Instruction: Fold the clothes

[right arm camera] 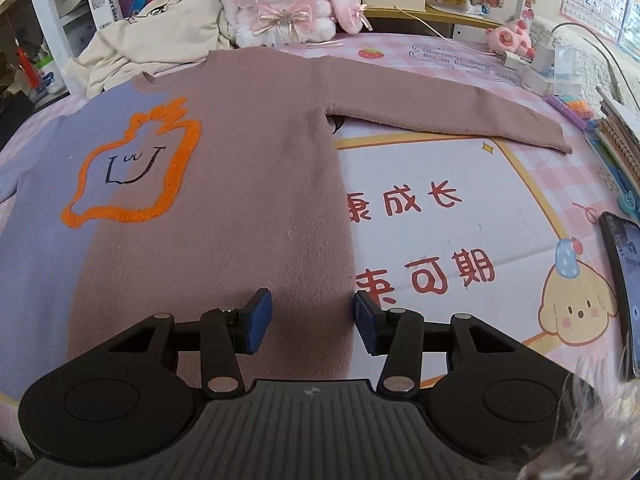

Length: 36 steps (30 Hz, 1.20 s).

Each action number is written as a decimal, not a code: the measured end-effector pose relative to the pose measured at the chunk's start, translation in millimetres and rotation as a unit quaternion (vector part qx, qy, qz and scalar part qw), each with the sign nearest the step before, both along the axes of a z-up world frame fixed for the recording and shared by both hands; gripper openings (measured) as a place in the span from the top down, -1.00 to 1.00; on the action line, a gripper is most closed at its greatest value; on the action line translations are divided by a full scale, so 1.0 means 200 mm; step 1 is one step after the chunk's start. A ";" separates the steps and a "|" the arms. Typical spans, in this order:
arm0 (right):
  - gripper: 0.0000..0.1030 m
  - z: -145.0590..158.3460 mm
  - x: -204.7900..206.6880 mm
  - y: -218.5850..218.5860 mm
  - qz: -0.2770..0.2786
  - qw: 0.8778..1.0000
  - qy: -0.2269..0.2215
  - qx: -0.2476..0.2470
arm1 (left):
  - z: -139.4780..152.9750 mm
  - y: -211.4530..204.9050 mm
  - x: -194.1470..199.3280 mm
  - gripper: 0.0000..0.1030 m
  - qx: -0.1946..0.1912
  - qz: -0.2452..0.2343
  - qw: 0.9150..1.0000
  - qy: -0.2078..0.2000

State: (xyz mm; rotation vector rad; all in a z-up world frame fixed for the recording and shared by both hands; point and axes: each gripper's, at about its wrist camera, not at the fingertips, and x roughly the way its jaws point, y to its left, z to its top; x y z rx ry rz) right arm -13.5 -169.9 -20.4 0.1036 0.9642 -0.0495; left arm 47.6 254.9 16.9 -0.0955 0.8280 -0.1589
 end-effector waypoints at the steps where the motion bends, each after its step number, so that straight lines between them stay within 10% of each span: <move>1: 0.26 0.00 0.00 0.00 0.002 1.000 0.000 0.001 | -0.04 -0.05 -0.01 -0.42 0.004 -0.007 1.000 0.012; 9: 0.74 0.02 0.01 0.05 0.040 0.999 0.001 -0.005 | -0.17 -0.15 -0.03 -0.41 0.020 -0.011 0.999 0.042; 27: 0.72 0.02 0.00 -0.08 0.024 0.997 0.007 -0.067 | -0.17 -0.20 -0.07 -0.36 -0.017 0.014 0.999 0.045; 36: 0.33 0.07 -0.03 -0.19 -0.020 1.000 0.001 0.004 | -0.23 -0.25 0.04 0.02 -0.038 0.017 0.998 0.046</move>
